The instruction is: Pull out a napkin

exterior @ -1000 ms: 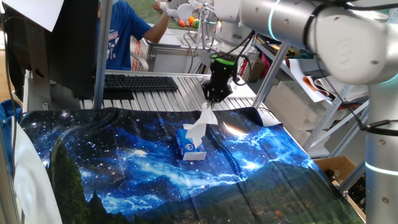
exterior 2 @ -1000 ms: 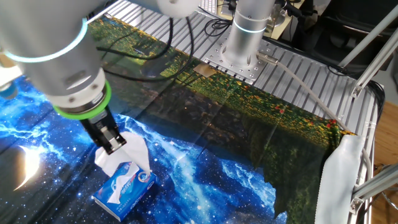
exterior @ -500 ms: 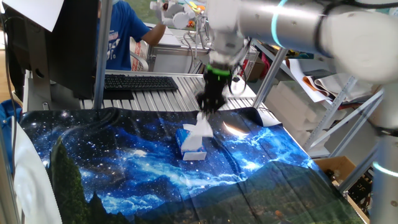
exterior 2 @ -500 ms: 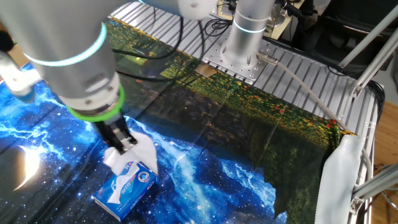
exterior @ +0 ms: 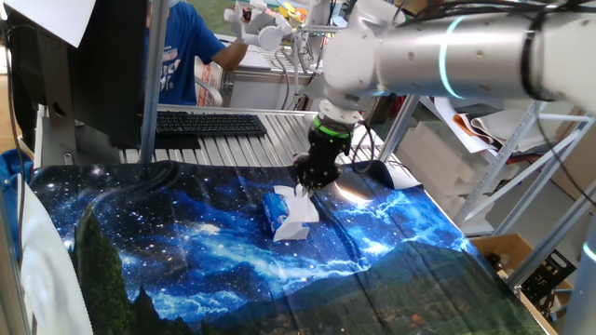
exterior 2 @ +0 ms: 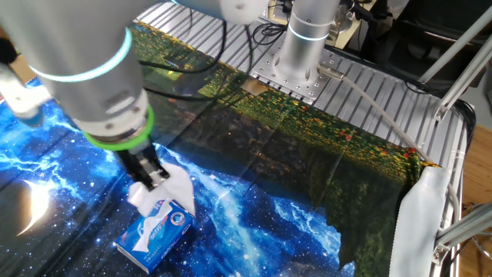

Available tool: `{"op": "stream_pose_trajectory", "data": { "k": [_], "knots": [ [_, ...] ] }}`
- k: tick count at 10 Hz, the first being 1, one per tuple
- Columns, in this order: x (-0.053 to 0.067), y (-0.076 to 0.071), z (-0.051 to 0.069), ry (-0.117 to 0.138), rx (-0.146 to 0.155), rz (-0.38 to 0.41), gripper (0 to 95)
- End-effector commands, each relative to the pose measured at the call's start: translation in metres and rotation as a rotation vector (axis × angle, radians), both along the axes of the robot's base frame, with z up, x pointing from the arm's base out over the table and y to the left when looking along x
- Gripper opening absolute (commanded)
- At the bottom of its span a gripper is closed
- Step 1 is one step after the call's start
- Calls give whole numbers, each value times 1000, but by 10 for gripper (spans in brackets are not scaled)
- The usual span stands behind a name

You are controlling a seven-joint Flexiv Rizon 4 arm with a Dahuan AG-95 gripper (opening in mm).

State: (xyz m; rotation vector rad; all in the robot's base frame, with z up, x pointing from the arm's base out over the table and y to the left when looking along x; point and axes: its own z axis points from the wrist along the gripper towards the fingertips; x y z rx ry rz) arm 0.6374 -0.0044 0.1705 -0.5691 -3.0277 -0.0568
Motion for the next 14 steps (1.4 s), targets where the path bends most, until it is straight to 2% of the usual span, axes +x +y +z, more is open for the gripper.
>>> {"op": "stream_pose_trajectory", "data": {
  "k": [1, 3, 12, 14],
  "knots": [
    [-2, 1, -1, -6, -6, -7, 0],
    [-2, 1, -1, -1, 4, -15, 0],
    [-6, -4, 0, 12, 12, -7, 0],
    [-5, -4, 0, 9, 4, -2, 0]
  ]
}}
